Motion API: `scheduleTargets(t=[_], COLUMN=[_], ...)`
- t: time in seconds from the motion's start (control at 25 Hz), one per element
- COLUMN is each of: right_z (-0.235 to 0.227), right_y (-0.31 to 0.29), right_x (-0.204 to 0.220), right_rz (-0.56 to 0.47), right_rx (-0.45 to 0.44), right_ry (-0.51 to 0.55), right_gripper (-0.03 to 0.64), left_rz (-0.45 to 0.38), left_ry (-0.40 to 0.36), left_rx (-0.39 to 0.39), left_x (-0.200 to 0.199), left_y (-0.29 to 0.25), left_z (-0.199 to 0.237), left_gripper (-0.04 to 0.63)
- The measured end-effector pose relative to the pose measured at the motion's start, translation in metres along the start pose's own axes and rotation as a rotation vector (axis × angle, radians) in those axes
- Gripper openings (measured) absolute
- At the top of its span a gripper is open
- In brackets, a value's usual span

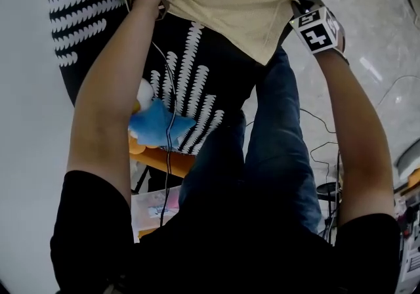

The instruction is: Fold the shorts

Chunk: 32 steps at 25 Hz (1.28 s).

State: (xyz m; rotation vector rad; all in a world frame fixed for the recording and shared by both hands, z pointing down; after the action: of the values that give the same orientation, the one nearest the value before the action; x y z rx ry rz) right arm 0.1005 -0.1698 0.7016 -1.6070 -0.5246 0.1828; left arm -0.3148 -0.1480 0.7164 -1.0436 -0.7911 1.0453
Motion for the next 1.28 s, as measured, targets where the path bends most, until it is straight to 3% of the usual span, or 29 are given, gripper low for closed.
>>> scheduleTargets(t=[0.24,0.4,0.72,1.04,1.16,1.28], right_z=[-0.013,-0.017,-0.031,-0.04,-0.04,-0.033], right_y=[-0.013,-0.02,-0.027,-0.024,-0.02,-0.01], right_x=[0.0,0.003,0.014,0.022,0.023,0.02], right_rz=[0.024,0.035,0.018,0.03,0.032,0.023], right_rx=[-0.003,0.002,0.001,-0.015,-0.006,0.019], right_ry=[-0.085,-0.134,-0.282,-0.397,-0.408,-0.379], right_gripper=[0.014,0.017,0.103,0.192,0.196,0.193], left_rz=[-0.027,-0.1,-0.094,-0.107,-0.115,-0.114], left_ry=[-0.049,-0.024,-0.023,-0.043,-0.011,-0.006], left_rx=[0.019,0.038,0.049,0.096,0.144,0.139], left_x=[0.003,0.003,0.015,0.015,0.016,0.021], left_y=[0.004,0.009,0.023,0.04,0.045,0.053], left_z=[-0.002,0.002,0.017,0.022,0.026,0.029], left_gripper=[0.235,0.252,0.293,0.291,0.285,0.283])
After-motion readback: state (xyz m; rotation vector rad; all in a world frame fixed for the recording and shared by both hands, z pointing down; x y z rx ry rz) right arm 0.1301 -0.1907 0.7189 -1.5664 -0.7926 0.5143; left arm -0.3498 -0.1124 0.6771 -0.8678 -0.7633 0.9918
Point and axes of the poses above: the fingertips, and each gripper's own axes: y backward along the fingers, z to its left, x out of its underside, the point moved 8 cm from there along y, backward along the fingers, and after that the axes turned 9 degrees about z, right-handed, at the moved point
